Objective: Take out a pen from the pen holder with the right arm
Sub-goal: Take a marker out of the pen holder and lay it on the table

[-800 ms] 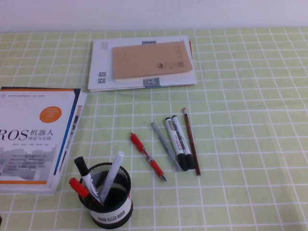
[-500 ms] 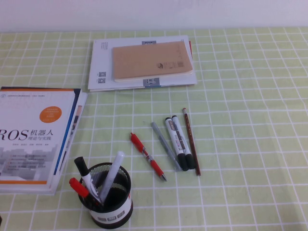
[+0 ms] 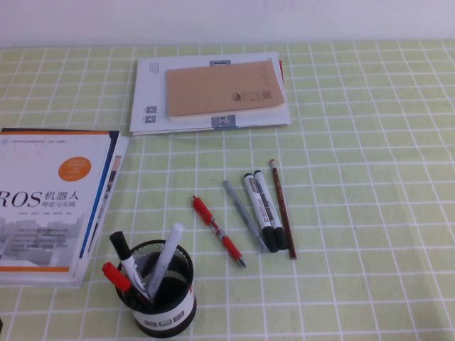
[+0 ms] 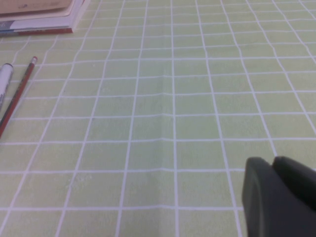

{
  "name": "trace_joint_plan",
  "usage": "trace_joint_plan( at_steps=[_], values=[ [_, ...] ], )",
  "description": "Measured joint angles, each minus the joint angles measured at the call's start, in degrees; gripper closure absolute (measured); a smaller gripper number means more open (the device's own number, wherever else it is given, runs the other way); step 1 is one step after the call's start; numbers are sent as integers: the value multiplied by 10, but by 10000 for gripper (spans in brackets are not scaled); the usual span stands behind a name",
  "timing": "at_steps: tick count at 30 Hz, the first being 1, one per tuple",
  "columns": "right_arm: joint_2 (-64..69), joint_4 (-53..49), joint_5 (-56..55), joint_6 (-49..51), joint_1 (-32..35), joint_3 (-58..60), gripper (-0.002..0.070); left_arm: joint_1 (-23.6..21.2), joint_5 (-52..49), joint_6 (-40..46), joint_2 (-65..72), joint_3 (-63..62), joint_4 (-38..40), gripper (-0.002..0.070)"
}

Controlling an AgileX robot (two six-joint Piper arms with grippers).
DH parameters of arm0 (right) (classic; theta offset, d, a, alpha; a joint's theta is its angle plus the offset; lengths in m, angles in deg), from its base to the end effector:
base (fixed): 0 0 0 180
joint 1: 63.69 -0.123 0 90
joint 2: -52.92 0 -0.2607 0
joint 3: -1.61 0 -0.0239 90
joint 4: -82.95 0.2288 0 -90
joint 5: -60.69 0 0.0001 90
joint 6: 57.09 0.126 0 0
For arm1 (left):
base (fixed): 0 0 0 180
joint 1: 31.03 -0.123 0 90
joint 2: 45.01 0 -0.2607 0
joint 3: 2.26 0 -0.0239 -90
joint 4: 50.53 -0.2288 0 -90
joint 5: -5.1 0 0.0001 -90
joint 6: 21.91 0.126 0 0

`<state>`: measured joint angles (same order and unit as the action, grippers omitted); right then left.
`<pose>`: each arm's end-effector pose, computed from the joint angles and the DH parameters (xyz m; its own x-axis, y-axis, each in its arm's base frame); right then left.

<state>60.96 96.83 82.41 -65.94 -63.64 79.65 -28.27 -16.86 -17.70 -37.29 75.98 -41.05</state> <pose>0.0883 0.0111 0.1617 -0.3013 0.0711 -0.9509 -0.0627 0.9936 0.0942 0.0875 -0.0120 0.1598 -0.3104 -0.0651 -0.9484 0.0821 0.9921 -0.0949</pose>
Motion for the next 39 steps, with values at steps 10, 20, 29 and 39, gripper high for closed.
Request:
trace_joint_plan(
  at_steps=[10, 20, 29, 39],
  values=[
    [0, 0, 0, 0, 0, 0, 689, 0, 0, 0, 0, 0, 0, 683],
    [0, 102, -102, 0, 0, 0, 689, 0, 0, 0, 0, 0, 0, 683],
    [0, 312, -145, -5, 0, 0, 689, 0, 0, 0, 0, 0, 0, 683],
    [0, 373, -97, -15, 0, -6, 688, 0, 0, 0, 0, 0, 0, 683]
  ],
)
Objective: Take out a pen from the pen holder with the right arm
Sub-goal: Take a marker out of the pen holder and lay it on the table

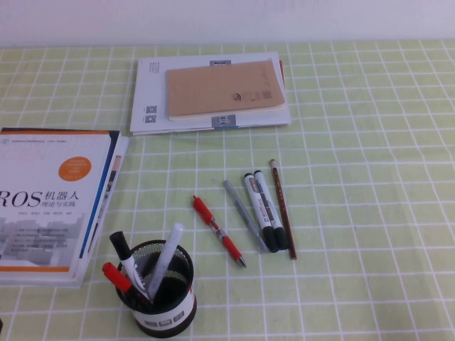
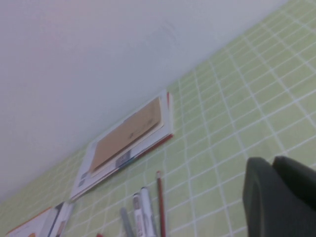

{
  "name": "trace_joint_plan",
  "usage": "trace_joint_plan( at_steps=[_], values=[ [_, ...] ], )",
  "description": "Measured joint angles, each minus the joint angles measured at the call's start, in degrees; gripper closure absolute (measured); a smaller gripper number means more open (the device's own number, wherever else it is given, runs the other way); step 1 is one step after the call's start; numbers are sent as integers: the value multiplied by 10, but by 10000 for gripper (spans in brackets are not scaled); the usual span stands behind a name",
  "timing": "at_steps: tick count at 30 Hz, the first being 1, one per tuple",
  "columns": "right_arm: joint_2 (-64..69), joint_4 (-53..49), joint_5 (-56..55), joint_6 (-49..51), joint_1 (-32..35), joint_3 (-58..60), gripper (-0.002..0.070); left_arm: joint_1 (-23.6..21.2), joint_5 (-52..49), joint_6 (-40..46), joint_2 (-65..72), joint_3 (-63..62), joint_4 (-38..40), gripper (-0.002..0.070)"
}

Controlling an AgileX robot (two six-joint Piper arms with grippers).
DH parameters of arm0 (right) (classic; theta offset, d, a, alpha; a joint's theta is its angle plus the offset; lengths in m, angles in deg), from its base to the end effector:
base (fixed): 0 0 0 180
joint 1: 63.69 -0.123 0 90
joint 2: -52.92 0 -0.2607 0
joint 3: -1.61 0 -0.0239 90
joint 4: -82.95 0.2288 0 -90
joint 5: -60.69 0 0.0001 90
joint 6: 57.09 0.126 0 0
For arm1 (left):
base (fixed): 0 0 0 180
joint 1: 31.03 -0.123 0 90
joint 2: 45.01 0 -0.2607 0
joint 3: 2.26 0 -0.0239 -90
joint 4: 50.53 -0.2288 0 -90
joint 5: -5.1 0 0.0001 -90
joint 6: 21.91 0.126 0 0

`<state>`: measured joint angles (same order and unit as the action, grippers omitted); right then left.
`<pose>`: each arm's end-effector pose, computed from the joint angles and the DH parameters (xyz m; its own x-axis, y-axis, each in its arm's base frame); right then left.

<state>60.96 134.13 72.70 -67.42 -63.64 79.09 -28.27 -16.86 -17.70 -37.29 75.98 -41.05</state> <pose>0.0922 0.0204 0.1943 -0.1455 0.6374 -0.7566 -0.0878 0.7534 0.6516 0.0875 -0.0120 0.1598 -0.3104 -0.0651 -0.9484 0.0821 0.9921 -0.0949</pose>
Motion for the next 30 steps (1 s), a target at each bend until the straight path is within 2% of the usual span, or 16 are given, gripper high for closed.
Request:
trace_joint_plan(
  at_steps=[6, 10, 15, 22, 26, 30],
  values=[
    [60, 15, 97, 0, 0, -57, 689, 0, 0, 0, 0, 0, 0, 683],
    [157, 10, 165, -27, 0, -110, 688, 0, 0, 0, 0, 0, 0, 683],
    [299, -42, 250, -51, 0, -187, 688, 0, 0, 0, 0, 0, 0, 683],
    [455, -84, 272, -82, -3, -255, 689, 0, 0, 0, 0, 0, 0, 683],
    [523, -106, 254, -82, -42, -291, 688, 0, 0, 0, 0, 0, 0, 683],
    [583, -120, 207, -66, -130, -327, 689, 0, 0, 0, 0, 0, 0, 683]
  ],
)
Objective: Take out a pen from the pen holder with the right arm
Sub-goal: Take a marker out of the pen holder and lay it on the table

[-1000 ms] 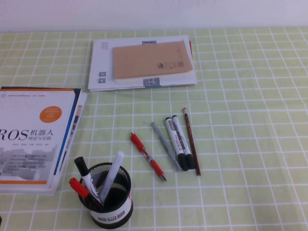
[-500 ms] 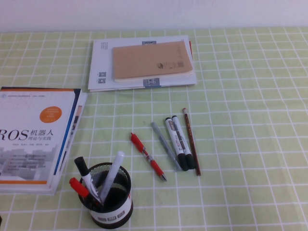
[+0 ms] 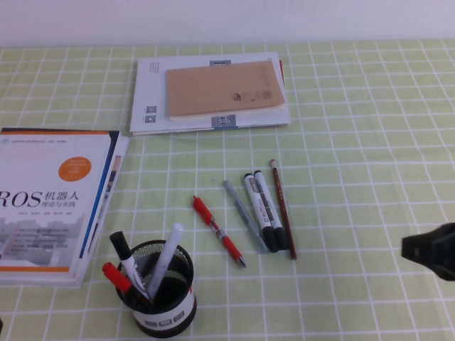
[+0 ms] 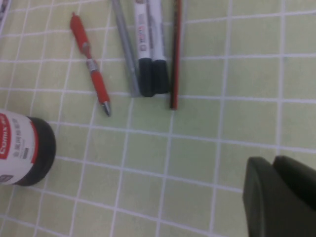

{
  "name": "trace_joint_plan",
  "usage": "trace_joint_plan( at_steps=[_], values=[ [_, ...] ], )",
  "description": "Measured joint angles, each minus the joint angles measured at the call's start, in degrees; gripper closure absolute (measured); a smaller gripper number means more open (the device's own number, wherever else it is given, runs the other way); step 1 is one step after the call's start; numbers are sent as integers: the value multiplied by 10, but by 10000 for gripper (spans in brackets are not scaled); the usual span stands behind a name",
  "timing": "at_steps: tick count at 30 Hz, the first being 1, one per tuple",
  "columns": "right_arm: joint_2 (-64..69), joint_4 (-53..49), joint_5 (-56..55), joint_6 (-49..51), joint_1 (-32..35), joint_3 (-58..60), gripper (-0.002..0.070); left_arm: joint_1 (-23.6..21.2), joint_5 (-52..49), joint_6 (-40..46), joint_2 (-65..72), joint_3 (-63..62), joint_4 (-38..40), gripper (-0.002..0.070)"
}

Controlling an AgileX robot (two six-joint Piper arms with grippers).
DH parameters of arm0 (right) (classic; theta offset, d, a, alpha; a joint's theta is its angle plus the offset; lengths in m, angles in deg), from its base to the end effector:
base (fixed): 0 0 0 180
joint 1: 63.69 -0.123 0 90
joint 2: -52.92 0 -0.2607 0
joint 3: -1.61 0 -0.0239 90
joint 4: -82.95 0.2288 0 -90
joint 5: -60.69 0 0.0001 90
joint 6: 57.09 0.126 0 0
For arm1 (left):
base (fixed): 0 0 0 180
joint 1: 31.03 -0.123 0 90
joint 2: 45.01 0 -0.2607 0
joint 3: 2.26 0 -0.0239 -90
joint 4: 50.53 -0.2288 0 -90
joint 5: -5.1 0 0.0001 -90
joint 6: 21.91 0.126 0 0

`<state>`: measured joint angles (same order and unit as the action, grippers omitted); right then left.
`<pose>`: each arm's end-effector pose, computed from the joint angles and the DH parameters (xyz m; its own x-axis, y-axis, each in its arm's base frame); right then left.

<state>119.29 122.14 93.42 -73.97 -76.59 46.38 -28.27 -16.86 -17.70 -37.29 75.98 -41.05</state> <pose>0.1827 0.0861 0.2141 -0.8175 0.1037 -0.5665 -0.1968 0.8741 0.4440 0.0875 -0.0120 0.1598 -0.3104 -0.0651 -0.9484 0.0821 0.9921 -0.0949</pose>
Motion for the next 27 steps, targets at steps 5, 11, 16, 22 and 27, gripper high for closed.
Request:
trace_joint_plan(
  at_steps=[5, 11, 16, 22, 27],
  values=[
    [81, 4, -76, 5, -116, -42, 688, 0, 0, 0, 0, 0, 0, 683],
    [154, 11, -157, 4, -223, -98, 689, 0, 0, 0, 0, 0, 0, 683],
    [191, 25, -219, -19, -298, -136, 688, 0, 0, 0, 0, 0, 0, 683],
    [206, 24, -321, -22, -369, -141, 666, 0, 0, 0, 0, 0, 0, 683],
    [217, 4, -413, -19, -421, -136, 587, 0, 0, 0, 0, 0, 0, 683]
  ],
)
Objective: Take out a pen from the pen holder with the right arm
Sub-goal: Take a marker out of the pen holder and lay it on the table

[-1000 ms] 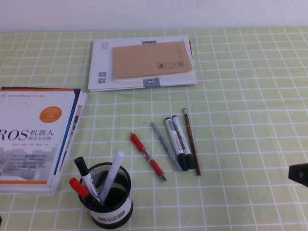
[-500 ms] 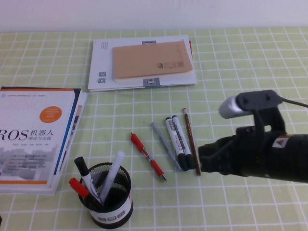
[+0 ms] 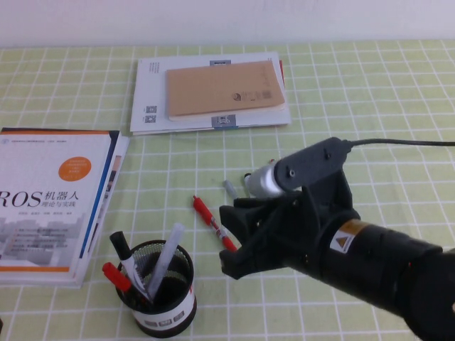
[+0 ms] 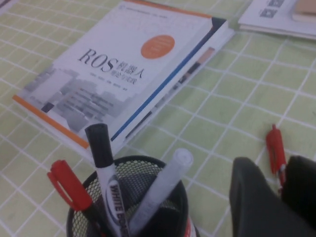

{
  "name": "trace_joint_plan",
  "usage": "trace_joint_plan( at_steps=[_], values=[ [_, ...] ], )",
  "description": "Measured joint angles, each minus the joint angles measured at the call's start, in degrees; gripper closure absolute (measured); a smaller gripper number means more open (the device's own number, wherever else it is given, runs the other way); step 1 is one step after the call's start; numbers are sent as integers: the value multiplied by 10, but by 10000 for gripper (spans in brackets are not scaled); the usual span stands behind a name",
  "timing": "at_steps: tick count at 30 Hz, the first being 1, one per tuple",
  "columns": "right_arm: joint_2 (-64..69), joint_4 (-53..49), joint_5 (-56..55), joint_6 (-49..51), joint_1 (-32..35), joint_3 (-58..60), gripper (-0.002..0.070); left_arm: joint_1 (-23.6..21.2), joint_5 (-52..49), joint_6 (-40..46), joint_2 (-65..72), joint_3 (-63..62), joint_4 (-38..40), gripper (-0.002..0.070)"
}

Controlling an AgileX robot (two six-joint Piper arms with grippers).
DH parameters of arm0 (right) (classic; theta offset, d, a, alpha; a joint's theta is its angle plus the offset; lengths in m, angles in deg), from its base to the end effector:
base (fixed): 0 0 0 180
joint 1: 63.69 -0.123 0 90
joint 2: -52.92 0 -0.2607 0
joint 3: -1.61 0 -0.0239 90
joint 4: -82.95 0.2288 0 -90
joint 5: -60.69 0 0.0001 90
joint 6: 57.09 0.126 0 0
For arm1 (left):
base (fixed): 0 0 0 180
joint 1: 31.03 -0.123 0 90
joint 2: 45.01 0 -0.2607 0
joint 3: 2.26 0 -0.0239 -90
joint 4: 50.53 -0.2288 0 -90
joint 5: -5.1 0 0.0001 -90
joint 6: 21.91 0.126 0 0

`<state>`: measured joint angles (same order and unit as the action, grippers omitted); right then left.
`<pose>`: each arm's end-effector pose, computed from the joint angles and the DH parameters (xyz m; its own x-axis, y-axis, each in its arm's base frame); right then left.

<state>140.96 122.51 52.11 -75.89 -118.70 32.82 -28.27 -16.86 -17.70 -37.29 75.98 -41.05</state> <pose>0.1922 0.2538 0.2443 -0.4739 -0.0707 -0.8777 -0.6400 0.7123 0.2882 0.0875 -0.0120 0.1598 -0.3104 -0.0651 -0.9484 0.0821 0.9921 -0.0949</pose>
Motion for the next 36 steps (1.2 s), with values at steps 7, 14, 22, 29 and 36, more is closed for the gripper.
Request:
trace_joint_plan(
  at_steps=[7, 14, 22, 29, 36],
  values=[
    [5, -157, -249, 179, -49, 107, 387, 0, 0, 0, 0, 0, 0, 683],
    [40, -258, -414, 344, -52, 166, 306, 0, 0, 0, 0, 0, 0, 683],
    [110, -332, -502, 405, -52, 166, 293, 0, 0, 0, 0, 0, 0, 683],
    [157, -344, -522, 456, -52, 163, 234, 0, 0, 0, 0, 0, 0, 683],
    [188, -373, -515, 475, -52, 119, 226, 0, 0, 0, 0, 0, 0, 683]
  ],
)
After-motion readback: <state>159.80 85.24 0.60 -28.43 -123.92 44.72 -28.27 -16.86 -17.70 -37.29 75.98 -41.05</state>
